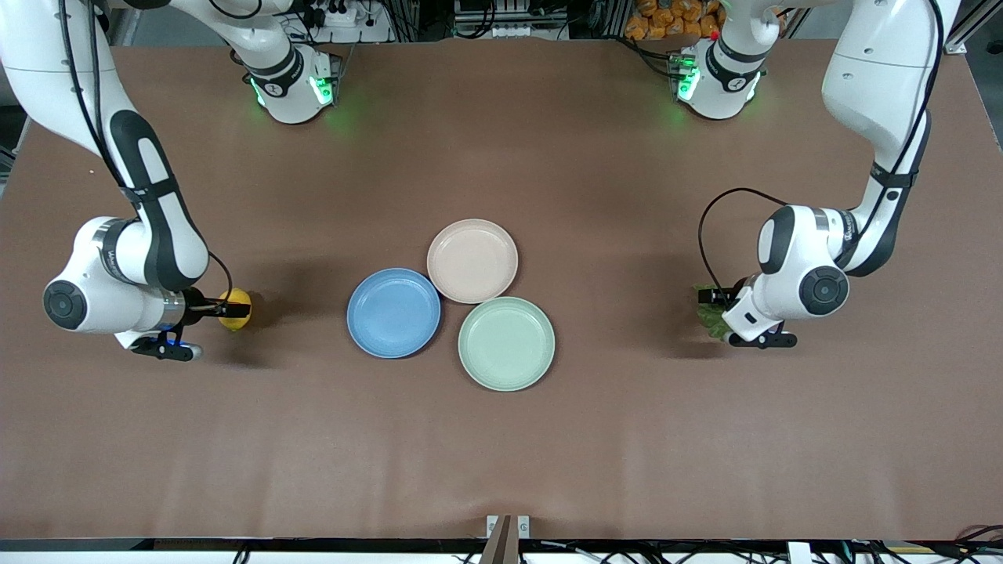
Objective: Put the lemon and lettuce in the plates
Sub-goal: 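Lower the right gripper onto the lemon while the left gripper grasps the lettuce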
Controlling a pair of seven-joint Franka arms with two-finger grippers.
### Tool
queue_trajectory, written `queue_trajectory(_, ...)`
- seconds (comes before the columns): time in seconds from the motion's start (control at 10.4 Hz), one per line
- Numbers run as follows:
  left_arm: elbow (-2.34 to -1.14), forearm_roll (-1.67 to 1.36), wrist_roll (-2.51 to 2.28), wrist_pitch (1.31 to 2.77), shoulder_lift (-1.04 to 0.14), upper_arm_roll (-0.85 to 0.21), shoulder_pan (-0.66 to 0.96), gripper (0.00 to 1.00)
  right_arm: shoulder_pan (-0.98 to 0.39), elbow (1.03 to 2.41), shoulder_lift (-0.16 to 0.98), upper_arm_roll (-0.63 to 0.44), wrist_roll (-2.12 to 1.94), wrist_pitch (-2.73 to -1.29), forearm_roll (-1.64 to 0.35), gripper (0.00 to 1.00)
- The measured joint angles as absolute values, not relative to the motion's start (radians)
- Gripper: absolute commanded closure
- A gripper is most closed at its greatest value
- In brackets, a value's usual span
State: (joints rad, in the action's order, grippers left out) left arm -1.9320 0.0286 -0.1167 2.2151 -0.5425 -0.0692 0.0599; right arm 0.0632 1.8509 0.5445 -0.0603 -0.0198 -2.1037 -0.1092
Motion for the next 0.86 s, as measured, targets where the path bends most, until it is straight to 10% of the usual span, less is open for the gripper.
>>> queue_trajectory(0.29,-1.907,0.029,-0.117,2.215,-0.565,-0.069,0.06,0.83,0.065,1.851,0.559,-0.061,-0.021,-2.11,-0.116,0.1)
queue_trajectory(0.38,-1.904,0.029,-0.117,2.215,-0.565,-0.069,0.06,1.0,0.065,1.851,0.561,-0.061,-0.021,-2.11,-0.117,0.27)
queue_trajectory(0.86,-1.89,0.029,-0.116,2.215,-0.565,-0.069,0.06,1.0,0.065,1.848,0.561,-0.06,-0.059,-2.108,-0.117,0.75)
